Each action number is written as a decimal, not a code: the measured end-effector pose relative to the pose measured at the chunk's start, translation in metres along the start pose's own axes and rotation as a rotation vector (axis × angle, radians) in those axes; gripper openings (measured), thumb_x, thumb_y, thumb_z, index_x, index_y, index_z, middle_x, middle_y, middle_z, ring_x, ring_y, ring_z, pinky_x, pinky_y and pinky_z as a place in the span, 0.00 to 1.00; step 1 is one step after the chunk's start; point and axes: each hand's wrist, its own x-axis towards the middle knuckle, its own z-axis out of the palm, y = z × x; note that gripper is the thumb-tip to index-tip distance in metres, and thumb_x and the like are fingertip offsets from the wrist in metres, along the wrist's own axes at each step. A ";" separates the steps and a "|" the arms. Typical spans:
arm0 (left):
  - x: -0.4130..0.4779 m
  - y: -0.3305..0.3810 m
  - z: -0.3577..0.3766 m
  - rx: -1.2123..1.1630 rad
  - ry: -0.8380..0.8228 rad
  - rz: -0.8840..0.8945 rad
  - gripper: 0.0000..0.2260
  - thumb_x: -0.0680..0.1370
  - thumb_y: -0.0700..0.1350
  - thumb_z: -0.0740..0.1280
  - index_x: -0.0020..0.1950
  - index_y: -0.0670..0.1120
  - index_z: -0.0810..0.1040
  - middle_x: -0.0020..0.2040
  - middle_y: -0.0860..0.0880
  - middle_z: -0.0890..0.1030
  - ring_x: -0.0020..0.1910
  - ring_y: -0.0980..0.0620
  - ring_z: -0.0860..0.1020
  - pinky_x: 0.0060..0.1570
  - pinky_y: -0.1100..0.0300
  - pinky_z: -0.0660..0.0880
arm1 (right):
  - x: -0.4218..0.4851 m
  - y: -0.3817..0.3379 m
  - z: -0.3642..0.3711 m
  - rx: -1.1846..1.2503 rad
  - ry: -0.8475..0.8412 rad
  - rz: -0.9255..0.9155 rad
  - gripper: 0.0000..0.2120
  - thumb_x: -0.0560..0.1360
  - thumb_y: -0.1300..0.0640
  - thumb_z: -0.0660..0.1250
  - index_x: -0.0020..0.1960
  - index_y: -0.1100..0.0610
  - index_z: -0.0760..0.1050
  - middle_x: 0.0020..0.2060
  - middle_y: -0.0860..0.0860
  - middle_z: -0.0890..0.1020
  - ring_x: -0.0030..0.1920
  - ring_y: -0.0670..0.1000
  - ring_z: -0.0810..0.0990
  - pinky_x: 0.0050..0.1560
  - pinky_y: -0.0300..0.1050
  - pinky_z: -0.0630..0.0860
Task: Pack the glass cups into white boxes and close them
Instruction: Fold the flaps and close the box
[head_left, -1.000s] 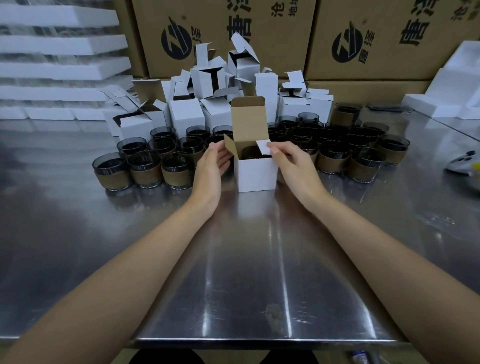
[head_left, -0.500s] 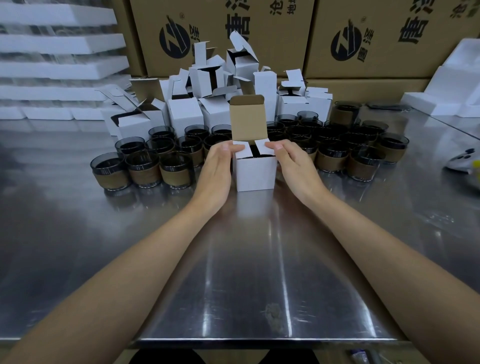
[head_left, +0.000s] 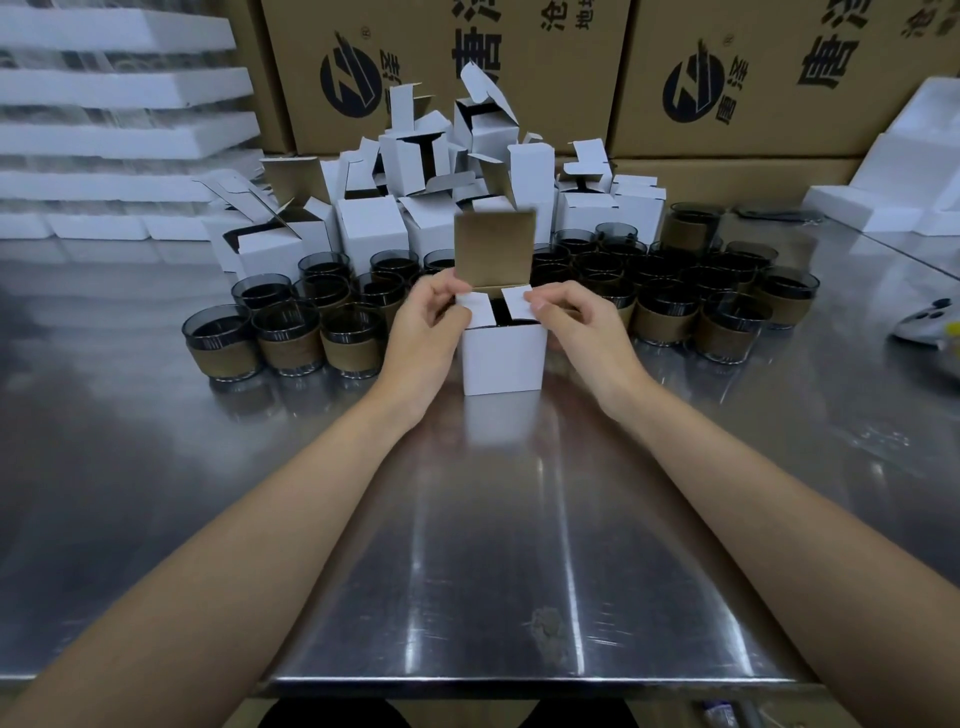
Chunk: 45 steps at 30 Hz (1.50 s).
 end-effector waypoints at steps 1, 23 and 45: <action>0.000 0.000 0.000 -0.025 0.026 0.012 0.14 0.77 0.29 0.61 0.51 0.48 0.71 0.56 0.54 0.78 0.55 0.64 0.78 0.54 0.67 0.73 | 0.000 0.000 0.000 0.007 0.001 0.011 0.06 0.78 0.58 0.66 0.44 0.50 0.79 0.54 0.50 0.81 0.48 0.39 0.78 0.52 0.42 0.75; -0.003 0.000 -0.012 0.283 -0.153 0.143 0.10 0.76 0.43 0.57 0.51 0.43 0.77 0.57 0.47 0.75 0.59 0.55 0.73 0.62 0.61 0.67 | -0.003 0.006 -0.004 0.178 -0.042 0.044 0.06 0.82 0.60 0.57 0.53 0.60 0.72 0.51 0.49 0.80 0.50 0.44 0.79 0.50 0.44 0.77; -0.002 0.000 -0.019 0.498 -0.181 0.327 0.13 0.81 0.47 0.62 0.60 0.41 0.76 0.59 0.47 0.76 0.58 0.52 0.75 0.57 0.51 0.75 | -0.005 0.001 0.000 -0.262 -0.132 -0.231 0.11 0.81 0.57 0.61 0.63 0.53 0.74 0.61 0.50 0.71 0.58 0.39 0.71 0.55 0.25 0.65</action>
